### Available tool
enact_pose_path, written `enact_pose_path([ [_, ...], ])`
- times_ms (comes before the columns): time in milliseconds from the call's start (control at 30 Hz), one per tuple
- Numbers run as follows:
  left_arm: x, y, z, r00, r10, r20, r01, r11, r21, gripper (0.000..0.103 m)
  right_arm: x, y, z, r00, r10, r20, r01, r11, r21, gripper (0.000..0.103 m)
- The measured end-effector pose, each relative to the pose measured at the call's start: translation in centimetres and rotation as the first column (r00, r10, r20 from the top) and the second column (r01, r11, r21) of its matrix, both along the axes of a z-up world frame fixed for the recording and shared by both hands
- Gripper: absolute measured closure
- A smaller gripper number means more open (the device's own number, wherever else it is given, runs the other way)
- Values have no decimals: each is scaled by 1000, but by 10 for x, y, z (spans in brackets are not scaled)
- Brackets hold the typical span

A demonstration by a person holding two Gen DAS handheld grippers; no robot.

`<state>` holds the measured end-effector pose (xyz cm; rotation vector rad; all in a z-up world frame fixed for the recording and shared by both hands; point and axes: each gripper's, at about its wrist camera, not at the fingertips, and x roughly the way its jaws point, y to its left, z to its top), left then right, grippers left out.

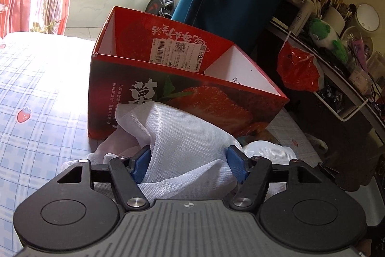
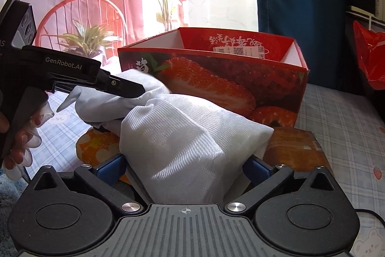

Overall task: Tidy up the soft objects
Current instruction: 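Close both grippers on the white mesh cloth and lift it, then carry the white cloth with both grippers into the red box and release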

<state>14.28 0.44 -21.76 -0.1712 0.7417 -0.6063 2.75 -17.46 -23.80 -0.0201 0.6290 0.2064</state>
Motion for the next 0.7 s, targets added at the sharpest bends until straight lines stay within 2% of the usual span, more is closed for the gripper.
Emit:
enact_pose_path([
  [133, -8, -3, 0, 999, -51, -4, 51, 999, 19, 37, 0, 1, -2, 1000, 21, -1, -21, 1000, -6, 0],
  [200, -12, -1, -2, 999, -53, -10, 53, 999, 4, 40, 0, 1, -2, 1000, 26, 4, -26, 1000, -2, 0],
  [267, -13, 2, -3, 999, -44, -15, 44, 999, -19, 47, 1, -3, 0, 999, 31, 13, -31, 999, 18, 4],
  [300, -14, 2, -2, 999, -36, -12, 36, 999, -22, 49, 1, -4, 2, 999, 30, 16, -31, 999, 25, 9],
  [400, -16, 1, 0, 1000, -30, -2, 30, 999, -21, 51, 4, -5, 7, 999, 35, 16, -36, 999, 16, 12],
  [600, -24, -1, 12, 998, -46, 39, 47, 999, -16, 53, 2, -2, 18, 997, 57, 56, -57, 998, -4, 16],
  [700, -29, -1, 23, 995, -52, 83, 54, 998, -22, 54, -1, 0, 32, 992, 77, 103, -74, 997, -37, 17],
])
